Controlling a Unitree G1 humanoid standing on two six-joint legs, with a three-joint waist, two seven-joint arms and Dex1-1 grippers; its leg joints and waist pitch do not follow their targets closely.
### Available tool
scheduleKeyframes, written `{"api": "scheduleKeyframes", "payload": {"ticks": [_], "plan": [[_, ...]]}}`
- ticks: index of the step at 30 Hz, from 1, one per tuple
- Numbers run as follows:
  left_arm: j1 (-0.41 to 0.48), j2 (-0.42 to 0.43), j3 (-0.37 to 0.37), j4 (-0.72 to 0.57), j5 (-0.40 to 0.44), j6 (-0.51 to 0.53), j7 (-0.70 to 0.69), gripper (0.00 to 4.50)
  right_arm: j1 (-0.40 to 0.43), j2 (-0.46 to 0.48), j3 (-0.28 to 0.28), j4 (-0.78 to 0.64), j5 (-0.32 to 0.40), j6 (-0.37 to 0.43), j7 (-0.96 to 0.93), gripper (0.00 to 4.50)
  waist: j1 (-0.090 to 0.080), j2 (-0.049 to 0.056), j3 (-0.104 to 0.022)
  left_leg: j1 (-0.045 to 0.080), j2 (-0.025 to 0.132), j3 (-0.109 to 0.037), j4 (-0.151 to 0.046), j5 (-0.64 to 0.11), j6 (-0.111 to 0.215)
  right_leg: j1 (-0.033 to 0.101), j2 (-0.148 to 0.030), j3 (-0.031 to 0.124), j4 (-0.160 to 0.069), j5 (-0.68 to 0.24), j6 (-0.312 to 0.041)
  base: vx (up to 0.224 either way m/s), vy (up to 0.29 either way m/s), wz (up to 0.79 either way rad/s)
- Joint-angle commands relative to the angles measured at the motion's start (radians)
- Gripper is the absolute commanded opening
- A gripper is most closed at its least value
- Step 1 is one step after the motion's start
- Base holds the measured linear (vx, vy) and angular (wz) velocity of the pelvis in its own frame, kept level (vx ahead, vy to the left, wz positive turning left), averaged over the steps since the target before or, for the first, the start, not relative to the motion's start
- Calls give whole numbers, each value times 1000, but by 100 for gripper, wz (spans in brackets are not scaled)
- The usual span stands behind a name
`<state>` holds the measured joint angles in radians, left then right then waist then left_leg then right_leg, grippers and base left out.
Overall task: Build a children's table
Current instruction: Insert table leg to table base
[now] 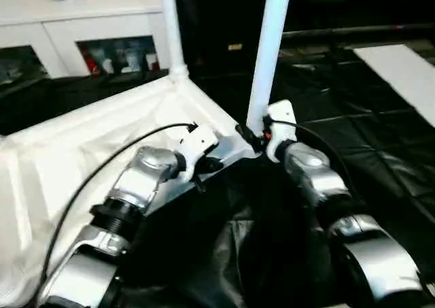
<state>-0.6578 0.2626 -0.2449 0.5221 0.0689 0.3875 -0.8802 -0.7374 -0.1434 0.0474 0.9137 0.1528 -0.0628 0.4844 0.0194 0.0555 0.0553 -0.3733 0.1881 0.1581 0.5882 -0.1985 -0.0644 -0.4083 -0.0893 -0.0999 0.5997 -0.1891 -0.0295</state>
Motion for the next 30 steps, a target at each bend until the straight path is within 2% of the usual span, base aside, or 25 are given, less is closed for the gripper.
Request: {"api": "scheduleKeyframes", "payload": {"ticks": [1,2,3,4,5,6,8,9,11,12,13,14,15,19,20,25,30], "plan": [[1,26,-11,-2,-22,-84,-75,0,35,-32,23,-123,31,34,108,343,3,5,-83,-1,33,-3,-46,11,183,75,-58,51,-37,143,-303,0,0,0],[1,36,-12,2,-32,-104,-107,0,56,-51,32,-175,43,50,154,348,6,2,-84,-1,32,-3,-43,32,198,74,-57,50,-37,165,-302,0,0,0],[1,36,-12,2,-32,-104,-107,0,56,-51,32,-175,43,50,154,354,12,6,-91,0,33,-5,-35,88,223,74,-56,50,-25,222,-305,0,0,0],[2,56,-18,13,-46,-167,-173,0,99,-92,53,-268,63,82,242,354,14,12,-90,-2,34,-4,-29,124,244,66,-52,47,-21,253,-312,0,0,0],[4,64,-20,16,-54,-184,-203,0,120,-112,66,-306,70,94,281,354,21,11,-87,1,37,0,-26,106,255,61,-52,47,-23,231,-308,0,0,0],[4,77,-22,25,-62,-212,-241,0,155,-147,87,-367,76,111,341,354,23,8,-83,-1,37,-1,-28,91,256,63,-51,47,-25,210,-307,0,0,0],[2,87,-18,43,-76,-253,-284,0,197,-189,110,-428,77,137,401,354,31,7,-80,-1,40,2,-31,29,237,65,-55,48,-34,128,-292,0,0,0],[0,90,-13,55,-84,-267,-303,0,224,-216,126,-467,74,151,436,354,36,6,-78,1,40,4,-34,-3,215,66,-55,49,-40,72,-280,0,0,0],[0,96,-7,68,-100,-287,-339,0,262,-248,142,-527,82,180,482,354,43,4,-72,8,45,10,-45,-96,151,62,-56,51,-52,-56,-261,0,0,0],[2,98,-4,72,-106,-288,-351,0,276,-258,147,-550,90,189,504,354,44,3,-73,8,45,10,-47,-104,138,63,-56,52,-52,-68,-257,0,0,0],[4,100,-4,73,-108,-292,-357,0,286,-264,151,-562,92,192,516,354,42,3,-69,10,48,11,-51,-129,116,58,-56,55,-55,-95,-253,0,0,0],[9,103,-3,72,-118,-296,-379,0,296,-272,159,-571,87,192,530,354,40,0,-69,7,45,11,-51,-139,109,60,-56,55,-56,-106,-250,0,0,0],[12,106,-4,71,-122,-298,-389,0,299,-276,165,-574,79,194,531,354,40,1,-70,7,43,11,-51,-141,97,60,-57,57,-56,-113,-245,0,0,0],[20,110,-2,73,-132,-311,-412,0,300,-276,170,-589,70,220,522,354,39,-2,-73,3,41,11,-48,-104,95,64,-59,59,-51,-77,-245,0,0,0],[22,110,-1,76,-133,-320,-420,0,301,-276,171,-598,72,234,518,327,39,-3,-74,2,40,11,-47,-92,100,64,-58,58,-50,-65,-245,0,0,0],[27,110,1,81,-139,-326,-443,0,301,-279,177,-595,56,250,527,296,44,-3,-81,0,39,10,-39,-30,131,64,-57,55,-38,21,-258,0,0,0],[28,111,5,84,-137,-332,-448,0,304,-283,183,-594,49,252,539,262,45,-5,-79,-1,40,10,-39,-41,135,65,-58,55,-39,-6,-254,0,0,0]]}}
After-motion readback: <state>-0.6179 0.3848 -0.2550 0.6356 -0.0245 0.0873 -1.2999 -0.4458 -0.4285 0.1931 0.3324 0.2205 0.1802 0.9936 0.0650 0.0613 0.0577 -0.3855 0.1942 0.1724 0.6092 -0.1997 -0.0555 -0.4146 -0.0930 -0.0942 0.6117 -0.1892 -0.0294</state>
